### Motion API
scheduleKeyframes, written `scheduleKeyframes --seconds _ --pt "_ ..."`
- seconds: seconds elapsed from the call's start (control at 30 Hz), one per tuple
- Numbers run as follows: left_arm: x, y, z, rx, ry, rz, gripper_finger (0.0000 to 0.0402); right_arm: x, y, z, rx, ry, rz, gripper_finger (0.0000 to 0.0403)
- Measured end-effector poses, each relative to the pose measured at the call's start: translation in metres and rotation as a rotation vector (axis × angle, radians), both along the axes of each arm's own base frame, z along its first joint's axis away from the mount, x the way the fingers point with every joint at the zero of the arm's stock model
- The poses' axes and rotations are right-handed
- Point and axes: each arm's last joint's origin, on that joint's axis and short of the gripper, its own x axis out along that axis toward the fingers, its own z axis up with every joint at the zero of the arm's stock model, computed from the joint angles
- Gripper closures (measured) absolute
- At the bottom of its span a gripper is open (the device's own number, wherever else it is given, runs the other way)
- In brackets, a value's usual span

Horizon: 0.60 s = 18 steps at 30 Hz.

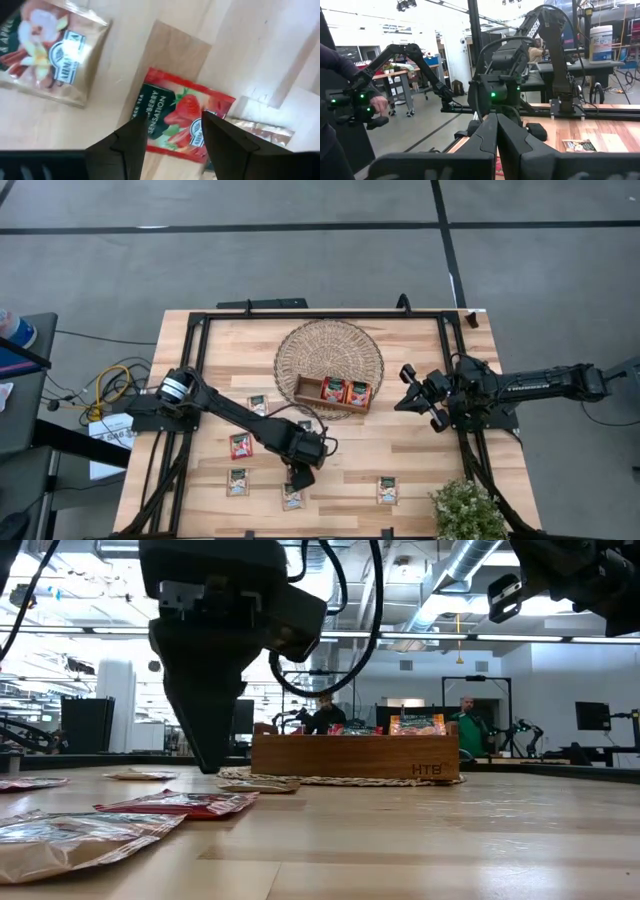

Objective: Pick & Place Tea
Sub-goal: Put the red tea bag into the middle section of the wooden organizer

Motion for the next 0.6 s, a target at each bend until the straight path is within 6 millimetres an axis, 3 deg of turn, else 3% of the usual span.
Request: scheduleKeyframes --seconds 0.6 --pt "0.0019 0.002 0.0051 0.11 -0.021 -0.077 0.0223 0.0 0.0 0.0 0.001 0.001 0.0 0.0403"
